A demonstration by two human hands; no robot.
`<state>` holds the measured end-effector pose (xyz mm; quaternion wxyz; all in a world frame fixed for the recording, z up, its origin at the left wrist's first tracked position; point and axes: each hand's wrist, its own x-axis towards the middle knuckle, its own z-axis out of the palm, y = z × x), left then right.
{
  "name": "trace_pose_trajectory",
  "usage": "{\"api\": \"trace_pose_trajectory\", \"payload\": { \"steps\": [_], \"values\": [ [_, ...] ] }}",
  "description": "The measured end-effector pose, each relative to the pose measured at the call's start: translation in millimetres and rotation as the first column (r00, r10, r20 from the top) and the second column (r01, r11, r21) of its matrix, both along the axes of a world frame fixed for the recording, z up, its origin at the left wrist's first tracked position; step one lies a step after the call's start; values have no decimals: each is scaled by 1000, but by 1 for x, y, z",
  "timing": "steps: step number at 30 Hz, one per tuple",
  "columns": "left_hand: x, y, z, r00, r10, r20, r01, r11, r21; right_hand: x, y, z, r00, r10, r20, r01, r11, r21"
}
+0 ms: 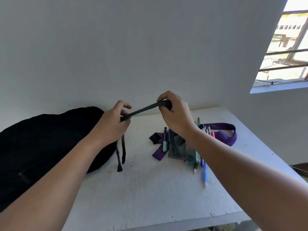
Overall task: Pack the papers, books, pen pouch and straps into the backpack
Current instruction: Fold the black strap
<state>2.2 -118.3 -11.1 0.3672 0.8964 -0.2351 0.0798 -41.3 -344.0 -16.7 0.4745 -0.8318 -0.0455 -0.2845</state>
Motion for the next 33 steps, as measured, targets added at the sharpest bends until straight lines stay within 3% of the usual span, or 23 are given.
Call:
{"api": "trace_pose_trajectory", "payload": {
  "steps": [7,11,13,16,18,21,24,29,33],
  "values": [
    [3,16,-6,994,28,109,-32,999,32,1,-1,12,999,-22,38,21,1000,19],
    [2,16,-10,996,20,91,-14,998,-62,1,2,19,999,-24,30,22,997,75],
    [6,19,-15,997,32,67,-33,999,13,1,4,22,1000,-10,25,9,999,37],
    [10,26,-20,985,-4,-170,59,944,323,2,10,22,999,35,-10,-35,999,-32],
    [3,26,-16,931,-48,-362,187,914,361,3,15,21,998,58,-30,-58,998,18],
    [-9,7,-1,877,-154,-455,233,965,122,4,20,21,996,79,-42,-77,995,56],
    [-9,-22,8,898,-281,-338,236,957,-169,4,27,24,994,100,-52,-97,994,52],
    [-13,-60,14,932,-289,-218,209,921,-328,6,31,34,994,101,-37,-95,986,139],
    [-7,-67,20,928,-256,-269,23,761,-648,6,21,39,988,130,-79,-124,989,81]
  ]
}}
